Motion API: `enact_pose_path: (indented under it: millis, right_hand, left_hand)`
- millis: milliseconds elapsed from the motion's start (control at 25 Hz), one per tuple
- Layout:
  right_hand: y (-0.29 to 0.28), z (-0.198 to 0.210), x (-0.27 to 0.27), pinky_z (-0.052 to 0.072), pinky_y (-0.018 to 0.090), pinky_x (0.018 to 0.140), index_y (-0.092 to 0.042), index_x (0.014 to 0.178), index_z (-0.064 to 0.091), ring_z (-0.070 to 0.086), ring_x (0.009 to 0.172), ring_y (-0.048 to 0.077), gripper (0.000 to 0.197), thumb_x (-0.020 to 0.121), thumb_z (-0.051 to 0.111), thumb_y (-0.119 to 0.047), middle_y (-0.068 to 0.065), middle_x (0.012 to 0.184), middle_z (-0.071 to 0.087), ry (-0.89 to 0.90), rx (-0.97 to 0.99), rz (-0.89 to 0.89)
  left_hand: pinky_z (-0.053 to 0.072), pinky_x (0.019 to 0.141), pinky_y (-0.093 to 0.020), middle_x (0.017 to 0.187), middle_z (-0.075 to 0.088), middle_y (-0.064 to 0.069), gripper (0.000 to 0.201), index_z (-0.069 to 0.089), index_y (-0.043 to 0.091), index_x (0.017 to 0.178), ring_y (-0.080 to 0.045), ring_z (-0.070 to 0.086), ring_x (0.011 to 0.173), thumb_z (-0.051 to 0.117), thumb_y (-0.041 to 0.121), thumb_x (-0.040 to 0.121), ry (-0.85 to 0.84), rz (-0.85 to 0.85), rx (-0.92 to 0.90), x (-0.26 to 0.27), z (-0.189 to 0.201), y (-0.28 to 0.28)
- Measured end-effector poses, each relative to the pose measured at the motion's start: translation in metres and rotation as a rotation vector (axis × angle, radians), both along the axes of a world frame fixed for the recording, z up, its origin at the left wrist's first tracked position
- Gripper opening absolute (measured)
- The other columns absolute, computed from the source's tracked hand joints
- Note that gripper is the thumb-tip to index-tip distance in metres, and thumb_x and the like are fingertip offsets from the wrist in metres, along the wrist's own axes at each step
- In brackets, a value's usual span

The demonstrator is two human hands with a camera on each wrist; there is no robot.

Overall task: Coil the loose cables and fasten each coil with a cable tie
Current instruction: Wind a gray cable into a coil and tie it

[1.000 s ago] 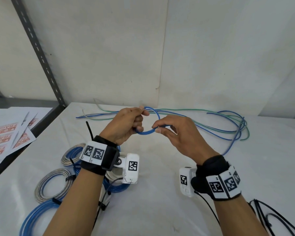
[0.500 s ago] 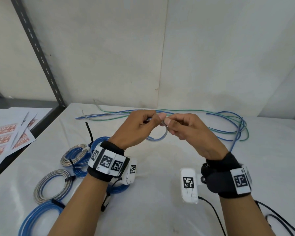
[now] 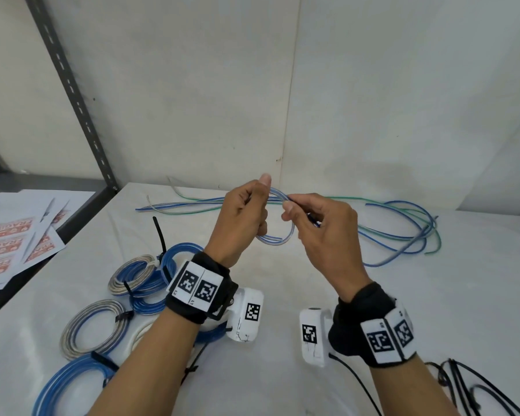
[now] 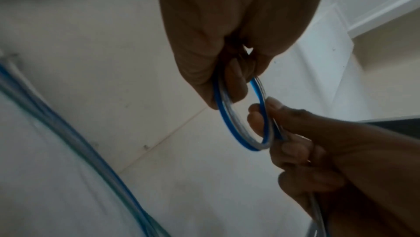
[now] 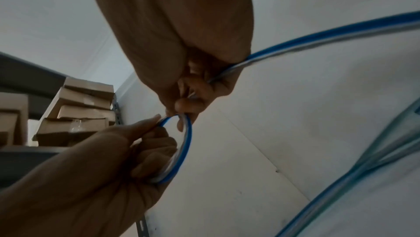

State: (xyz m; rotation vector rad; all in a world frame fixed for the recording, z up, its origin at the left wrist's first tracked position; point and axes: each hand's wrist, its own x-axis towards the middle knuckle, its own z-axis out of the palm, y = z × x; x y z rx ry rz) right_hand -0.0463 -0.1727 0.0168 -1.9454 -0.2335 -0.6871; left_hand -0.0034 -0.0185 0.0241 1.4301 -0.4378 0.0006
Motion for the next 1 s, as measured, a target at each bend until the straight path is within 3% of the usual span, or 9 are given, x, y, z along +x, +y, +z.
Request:
enact_pose_path:
  millis: [80,200,360,480,680,840,960,1000]
  right_hand:
    - [-0.005,-0.001,0.002,0.039,0.01,0.059,-0.018,0.097,0.078,0.063,0.066,0.002,0.011,0.097,0.068,-0.022,-0.01,0.075,0.074,-0.007,-0.077,-0.032]
    - [-0.014,0.002,0.003,0.036,0.01,0.057,-0.019,0.09,0.078,0.059,0.062,0.003,0.01,0.095,0.07,-0.019,-0.01,0.073,0.073,0.066,-0.177,0.073]
    - [-0.022,0.006,0.001,0.036,0.013,0.057,-0.023,0.089,0.081,0.056,0.058,0.003,0.01,0.094,0.072,-0.025,-0.014,0.073,0.073,0.106,-0.245,0.093]
    - [-0.027,0.011,-0.002,0.034,0.013,0.057,-0.022,0.087,0.079,0.053,0.057,0.006,0.013,0.095,0.07,-0.027,-0.012,0.072,0.072,0.032,-0.195,-0.001]
    - [-0.017,0.015,-0.005,0.032,0.01,0.056,-0.016,0.083,0.077,0.05,0.053,0.004,0.016,0.096,0.07,-0.023,-0.007,0.068,0.069,-0.057,-0.103,-0.055]
    - [-0.017,0.014,-0.005,0.031,0.012,0.053,-0.019,0.074,0.07,0.044,0.049,0.004,0.022,0.096,0.069,-0.021,-0.006,0.066,0.066,-0.081,-0.047,-0.123]
    - [-0.012,0.008,-0.001,0.038,0.023,0.053,-0.019,0.075,0.071,0.046,0.049,0.004,0.021,0.095,0.07,-0.022,-0.005,0.066,0.068,-0.046,0.028,-0.075]
    - [-0.008,0.004,0.0,0.041,0.028,0.054,-0.019,0.076,0.072,0.05,0.052,0.011,0.018,0.094,0.072,-0.022,-0.005,0.068,0.07,-0.021,0.066,-0.032]
  left_hand:
    - [0.033,0.049,-0.027,0.062,0.018,0.0,0.045,0.041,0.016,0.066,-0.017,0.018,0.052,0.044,0.033,0.108,0.042,-0.056,0.057,0.003,0.0,0.004]
    - [0.049,0.058,-0.03,0.055,0.033,0.003,0.043,0.051,0.007,0.073,-0.017,0.032,0.049,0.045,0.032,0.108,0.057,-0.144,0.268,0.006,0.001,0.013]
    - [0.037,0.049,-0.022,0.058,0.024,0.008,0.047,0.037,0.021,0.064,-0.013,0.023,0.052,0.047,0.037,0.107,-0.039,-0.13,0.448,0.002,-0.001,0.014]
    - [0.033,0.048,-0.02,0.061,0.02,0.007,0.047,0.036,0.022,0.064,-0.013,0.021,0.053,0.049,0.041,0.105,-0.086,-0.082,0.434,0.001,0.0,0.014]
    - [0.027,0.05,-0.027,0.062,0.024,0.0,0.048,0.036,0.013,0.069,-0.018,0.024,0.054,0.051,0.042,0.103,-0.179,-0.024,0.421,0.002,0.003,0.017]
    - [0.023,0.053,-0.032,0.062,0.026,0.001,0.05,0.035,0.008,0.068,-0.014,0.025,0.053,0.051,0.039,0.104,-0.258,0.03,0.463,0.006,0.001,0.019]
    - [0.018,0.051,-0.029,0.06,0.02,0.005,0.047,0.032,0.017,0.067,-0.015,0.019,0.051,0.051,0.036,0.105,-0.173,0.053,0.303,0.01,-0.002,0.02]
    - [0.016,0.05,-0.029,0.06,0.018,0.005,0.046,0.032,0.019,0.067,-0.015,0.015,0.051,0.05,0.034,0.106,-0.117,0.054,0.19,0.01,-0.002,0.019]
